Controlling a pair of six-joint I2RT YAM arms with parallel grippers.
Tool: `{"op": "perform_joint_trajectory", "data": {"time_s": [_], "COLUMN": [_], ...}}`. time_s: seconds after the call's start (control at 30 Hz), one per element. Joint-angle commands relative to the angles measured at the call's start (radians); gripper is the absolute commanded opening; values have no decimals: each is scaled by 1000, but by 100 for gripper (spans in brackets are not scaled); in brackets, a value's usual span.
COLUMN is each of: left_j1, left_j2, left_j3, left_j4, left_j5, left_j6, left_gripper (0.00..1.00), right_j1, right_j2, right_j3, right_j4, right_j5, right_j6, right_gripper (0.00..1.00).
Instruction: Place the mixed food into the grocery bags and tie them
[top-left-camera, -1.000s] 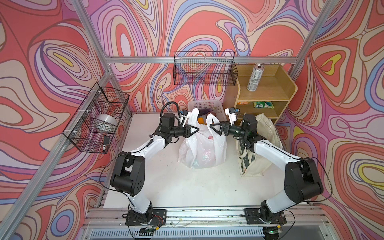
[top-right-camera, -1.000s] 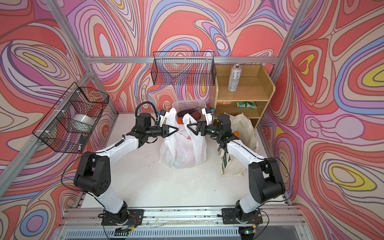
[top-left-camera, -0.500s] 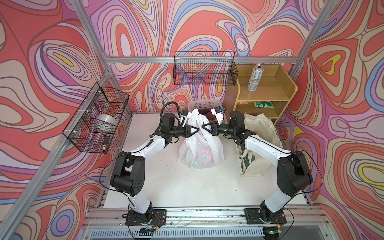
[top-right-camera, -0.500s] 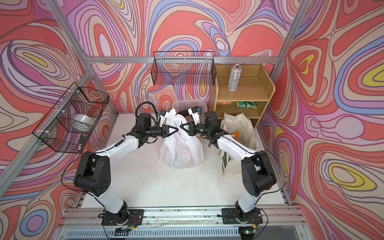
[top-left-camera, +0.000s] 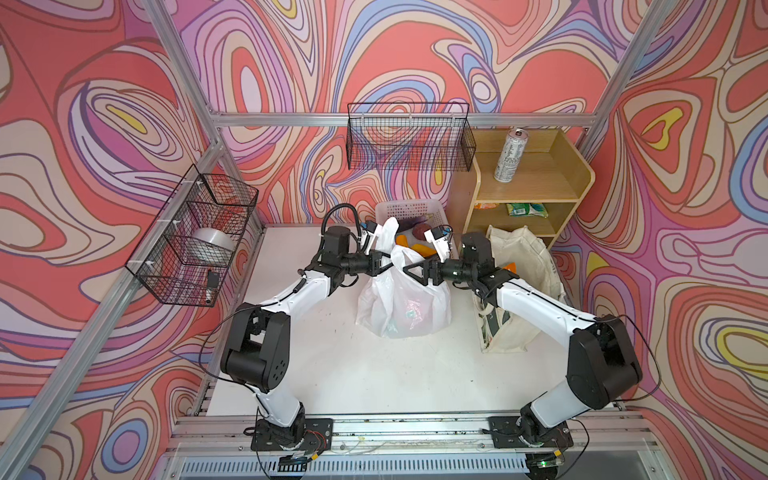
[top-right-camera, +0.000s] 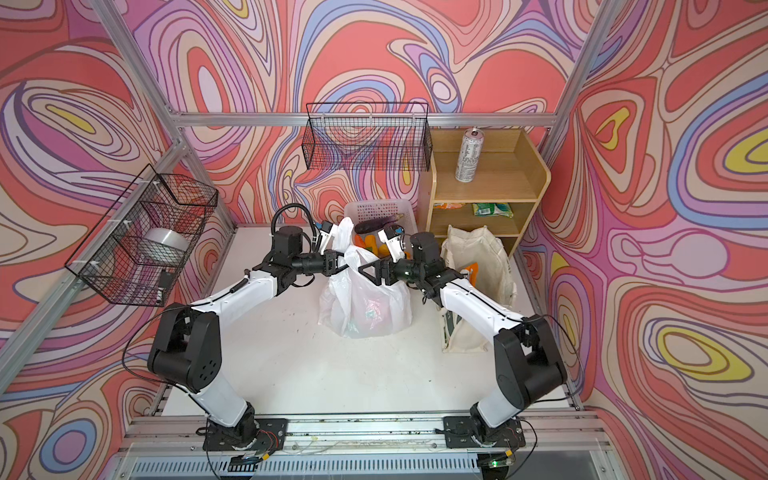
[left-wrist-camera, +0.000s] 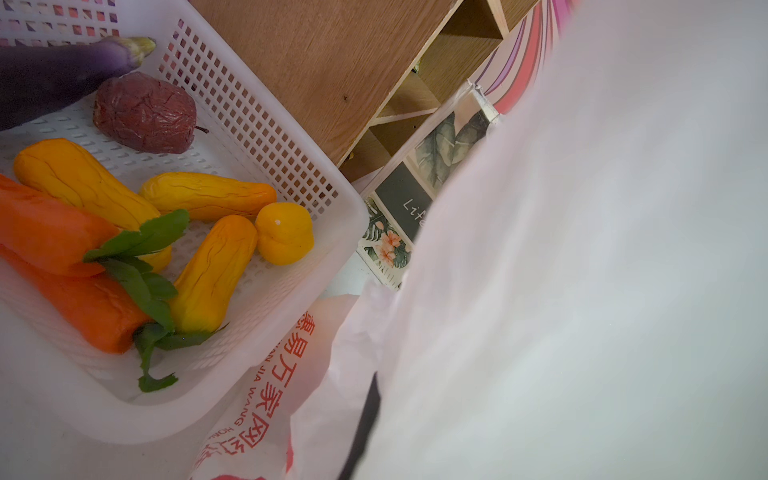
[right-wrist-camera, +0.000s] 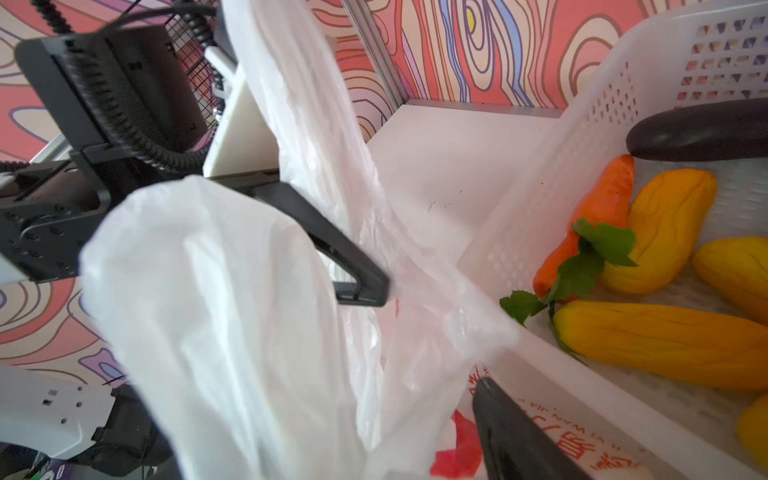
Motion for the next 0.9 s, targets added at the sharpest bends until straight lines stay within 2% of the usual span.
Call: {"op": "perform_joint_trajectory", "data": {"time_s": [0.0, 0.2, 0.43, 0.63, 0.77, 0.87], "left_j1": [0, 1, 1, 2, 2, 2], "left_j2": [-8, -4, 4, 4, 8, 13], "left_j3": [26, 32, 40, 43, 46, 46], "left_j4": [-17, -22, -19, -23, -24, -20], "left_j5": [15, 18, 24, 24, 26, 27], "left_j6": [22, 24, 18, 22, 22, 18], "left_gripper": [0, 0, 0, 0, 0, 0], "right_j1": [4, 5, 4, 4, 4, 6], "right_j2": [-63, -151, -170, -270, -361, -394], "right_j3": [-46, -108, -122, -144, -155, -143], "right_j4": [29, 98, 105, 103, 70, 19], "right_j5": [14, 14, 23, 130, 221, 242], "right_j6": [2, 33, 38, 38, 0, -45], "right_gripper": [84, 92, 98, 98, 99, 98]}}
